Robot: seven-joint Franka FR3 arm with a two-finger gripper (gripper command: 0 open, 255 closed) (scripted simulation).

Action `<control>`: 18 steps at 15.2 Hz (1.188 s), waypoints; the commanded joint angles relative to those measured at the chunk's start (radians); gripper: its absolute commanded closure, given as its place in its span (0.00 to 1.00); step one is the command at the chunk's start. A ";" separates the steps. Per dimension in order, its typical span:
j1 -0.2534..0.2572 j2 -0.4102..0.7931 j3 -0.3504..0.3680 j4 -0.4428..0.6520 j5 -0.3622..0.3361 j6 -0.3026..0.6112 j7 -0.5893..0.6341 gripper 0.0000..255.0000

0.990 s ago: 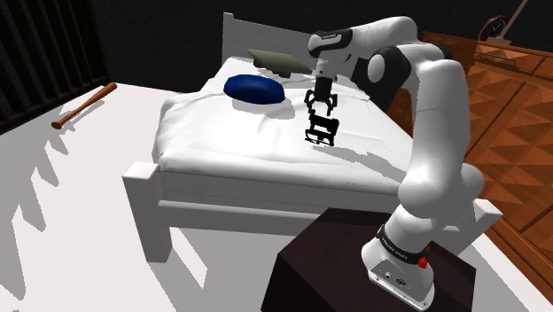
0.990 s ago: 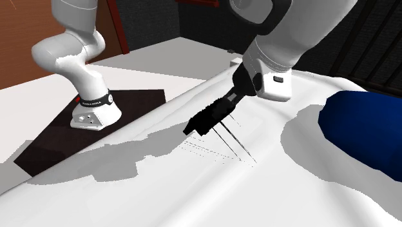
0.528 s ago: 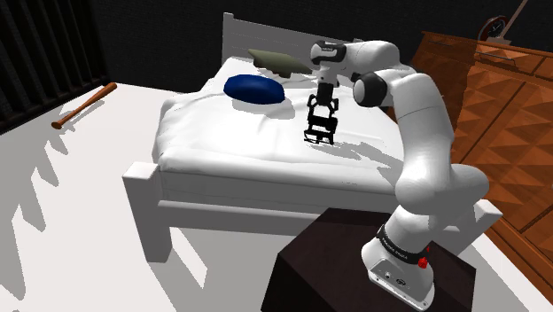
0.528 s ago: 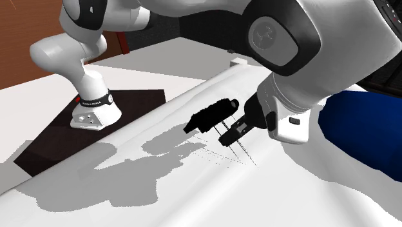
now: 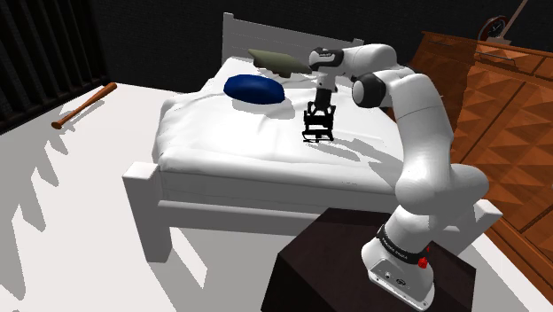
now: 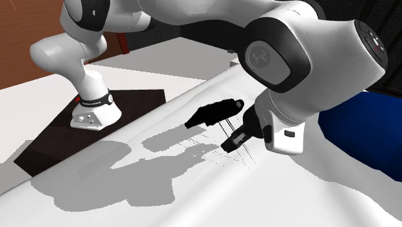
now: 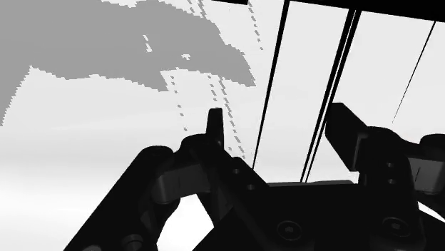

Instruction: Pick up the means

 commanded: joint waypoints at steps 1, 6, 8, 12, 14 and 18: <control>-0.001 0.004 -0.002 -0.010 -0.005 0.005 -0.001 1.00; 0.000 -0.002 -0.003 -0.016 -0.006 0.005 -0.002 1.00; 0.000 -0.002 -0.003 -0.016 -0.006 0.005 -0.002 1.00; -0.006 0.004 -0.001 0.036 -0.004 -0.039 0.009 1.00; -0.010 0.002 -0.001 0.061 -0.005 -0.064 0.013 1.00; -0.019 0.005 0.001 0.122 -0.004 -0.120 0.022 1.00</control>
